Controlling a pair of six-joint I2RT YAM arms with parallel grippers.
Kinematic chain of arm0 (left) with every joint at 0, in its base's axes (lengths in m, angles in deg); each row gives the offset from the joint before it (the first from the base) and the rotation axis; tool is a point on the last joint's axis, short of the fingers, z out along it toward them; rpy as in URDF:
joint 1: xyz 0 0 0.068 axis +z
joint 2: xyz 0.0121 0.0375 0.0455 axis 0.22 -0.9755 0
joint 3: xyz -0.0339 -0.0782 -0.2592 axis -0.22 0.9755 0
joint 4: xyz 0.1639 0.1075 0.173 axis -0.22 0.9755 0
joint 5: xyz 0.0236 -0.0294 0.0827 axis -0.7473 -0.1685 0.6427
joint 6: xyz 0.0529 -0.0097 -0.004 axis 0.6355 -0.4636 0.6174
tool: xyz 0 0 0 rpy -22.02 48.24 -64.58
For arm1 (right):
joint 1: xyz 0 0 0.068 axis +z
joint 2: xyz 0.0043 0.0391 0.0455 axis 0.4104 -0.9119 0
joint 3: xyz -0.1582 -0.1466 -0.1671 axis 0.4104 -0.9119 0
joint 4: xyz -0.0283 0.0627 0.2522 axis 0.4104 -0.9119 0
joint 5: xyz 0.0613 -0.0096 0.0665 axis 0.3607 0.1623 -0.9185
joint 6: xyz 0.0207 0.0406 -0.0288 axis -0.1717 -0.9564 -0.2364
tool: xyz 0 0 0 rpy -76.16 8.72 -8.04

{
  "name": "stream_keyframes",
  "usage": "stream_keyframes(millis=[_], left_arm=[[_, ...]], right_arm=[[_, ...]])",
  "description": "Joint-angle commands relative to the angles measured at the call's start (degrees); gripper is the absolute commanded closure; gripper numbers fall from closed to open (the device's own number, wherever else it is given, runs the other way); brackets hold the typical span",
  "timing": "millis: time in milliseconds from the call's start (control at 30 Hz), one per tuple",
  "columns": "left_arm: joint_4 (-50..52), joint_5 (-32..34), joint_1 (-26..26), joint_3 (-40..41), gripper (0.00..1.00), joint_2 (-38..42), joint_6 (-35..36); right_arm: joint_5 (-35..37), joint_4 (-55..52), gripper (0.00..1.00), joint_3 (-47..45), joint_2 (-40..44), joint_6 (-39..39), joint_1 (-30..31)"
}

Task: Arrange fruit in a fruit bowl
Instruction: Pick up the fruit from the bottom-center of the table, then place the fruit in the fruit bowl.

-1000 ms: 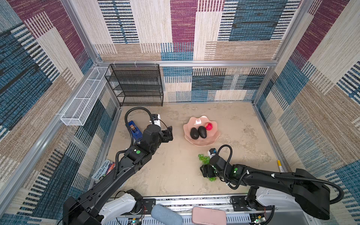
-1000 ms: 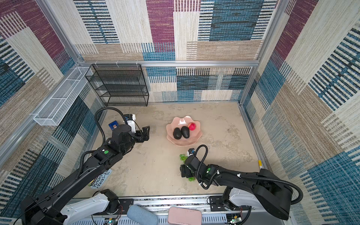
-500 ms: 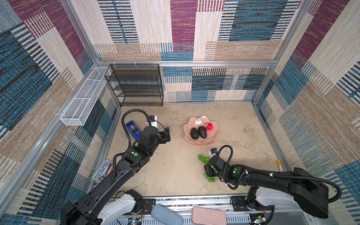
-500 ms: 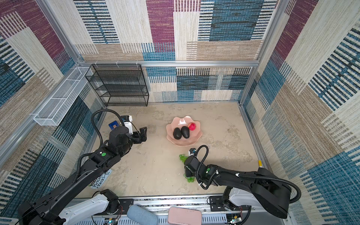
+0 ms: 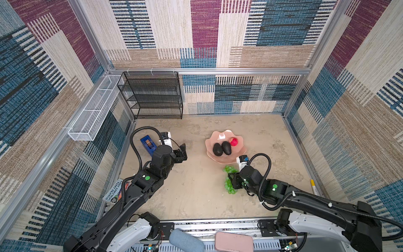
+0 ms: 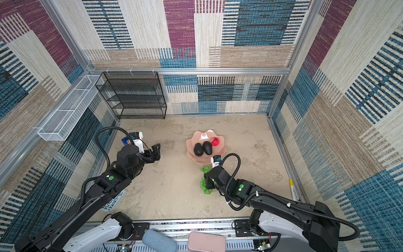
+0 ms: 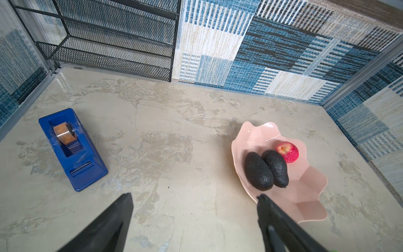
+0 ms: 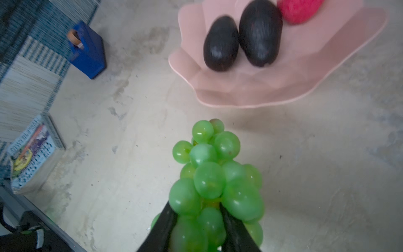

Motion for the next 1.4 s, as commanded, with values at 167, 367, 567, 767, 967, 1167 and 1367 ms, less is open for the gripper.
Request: stream_keyframes(millis=[167, 367, 567, 767, 967, 1167, 1367], left_arm=[[0.7, 1.7, 1.2, 1.6, 0.07, 2.3, 0.2], [0.6, 1.7, 1.8, 2.3, 0.06, 2.7, 1.1], [-0.6, 2.5, 2.5, 3.5, 0.05, 2.4, 3.6], [-3.5, 3.3, 3.9, 4.7, 0.04, 0.8, 6.6], [-6.9, 5.4, 5.0, 6.4, 0.04, -1.1, 10.3], [-10.7, 8.0, 7.2, 8.7, 0.02, -2.2, 13.7], [-16.4, 10.7, 11.3, 12.1, 0.01, -4.1, 17.2]], right_arm=[[2.8, 0.4, 0.66, 8.5, 1.5, 11.3, -7.1], [-0.6, 11.3, 0.66, 12.5, -4.1, 20.3, -17.2], [-5.6, 19.0, 0.66, 17.2, -16.3, 24.8, -23.3], [-8.3, 25.0, 0.65, 19.3, -27.6, 26.0, -27.1], [-9.0, 28.9, 0.62, 19.7, -35.2, 26.3, -28.6], [-10.1, 29.6, 0.39, 18.9, -38.6, 24.8, -29.3], [-10.1, 29.0, 0.09, 18.5, -36.4, 25.0, -29.8]])
